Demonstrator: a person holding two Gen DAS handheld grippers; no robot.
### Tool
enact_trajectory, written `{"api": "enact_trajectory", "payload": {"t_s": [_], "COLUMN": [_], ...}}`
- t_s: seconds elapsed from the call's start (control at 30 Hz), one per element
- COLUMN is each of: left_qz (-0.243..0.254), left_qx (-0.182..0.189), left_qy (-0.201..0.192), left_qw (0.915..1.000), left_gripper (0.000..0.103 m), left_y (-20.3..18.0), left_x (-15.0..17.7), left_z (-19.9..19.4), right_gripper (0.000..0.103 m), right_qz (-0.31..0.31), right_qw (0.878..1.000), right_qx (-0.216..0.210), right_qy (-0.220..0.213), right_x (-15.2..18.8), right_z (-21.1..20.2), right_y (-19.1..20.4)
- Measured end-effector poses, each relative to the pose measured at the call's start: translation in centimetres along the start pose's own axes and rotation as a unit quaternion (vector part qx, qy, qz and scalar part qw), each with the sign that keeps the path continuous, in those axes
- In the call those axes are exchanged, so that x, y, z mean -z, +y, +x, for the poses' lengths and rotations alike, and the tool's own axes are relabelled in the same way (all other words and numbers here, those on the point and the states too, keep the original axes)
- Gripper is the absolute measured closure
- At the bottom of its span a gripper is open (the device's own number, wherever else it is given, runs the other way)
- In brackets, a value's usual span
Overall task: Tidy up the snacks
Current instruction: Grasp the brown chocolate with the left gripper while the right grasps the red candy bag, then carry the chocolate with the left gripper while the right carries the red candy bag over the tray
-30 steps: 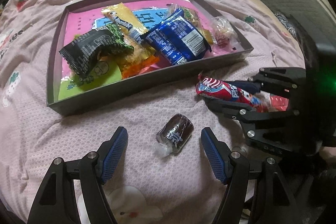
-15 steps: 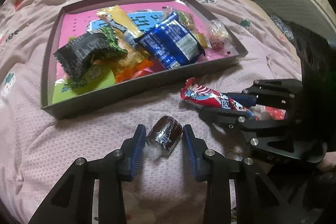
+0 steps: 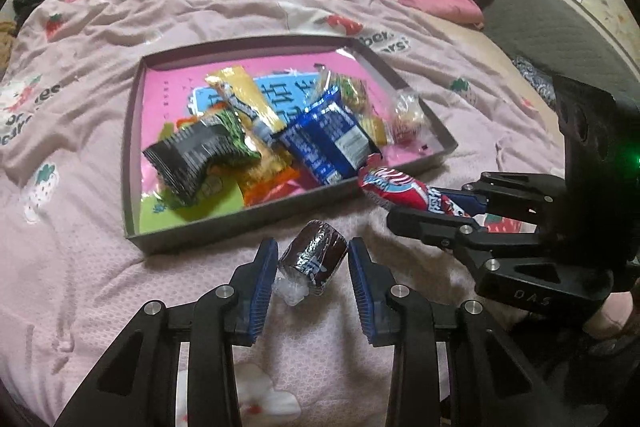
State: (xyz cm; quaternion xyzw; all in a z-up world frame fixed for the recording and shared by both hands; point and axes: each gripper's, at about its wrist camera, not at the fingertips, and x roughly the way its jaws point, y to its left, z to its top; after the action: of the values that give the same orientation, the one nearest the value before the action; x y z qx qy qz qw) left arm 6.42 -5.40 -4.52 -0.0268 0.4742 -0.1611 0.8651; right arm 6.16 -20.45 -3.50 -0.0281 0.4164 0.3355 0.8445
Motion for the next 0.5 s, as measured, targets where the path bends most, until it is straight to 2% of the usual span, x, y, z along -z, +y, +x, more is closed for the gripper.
{"api": "enact_trajectory", "payload": {"t_s": [0.5], "left_qz": [-0.013], "left_qx": [-0.013], "left_qy": [-0.044], "left_qw": [0.9989], "left_gripper": [0.066], "left_y": [0.9], "left_x": [-1.6], "left_z": [-1.9], "right_gripper": [0.082], "right_qz": [0.029], "right_qw": [0.998], "right_qx": [0.005], "right_qy": [-0.047], "right_x": [-1.1], "right_z": [-1.8], "right_y": [-1.6]}}
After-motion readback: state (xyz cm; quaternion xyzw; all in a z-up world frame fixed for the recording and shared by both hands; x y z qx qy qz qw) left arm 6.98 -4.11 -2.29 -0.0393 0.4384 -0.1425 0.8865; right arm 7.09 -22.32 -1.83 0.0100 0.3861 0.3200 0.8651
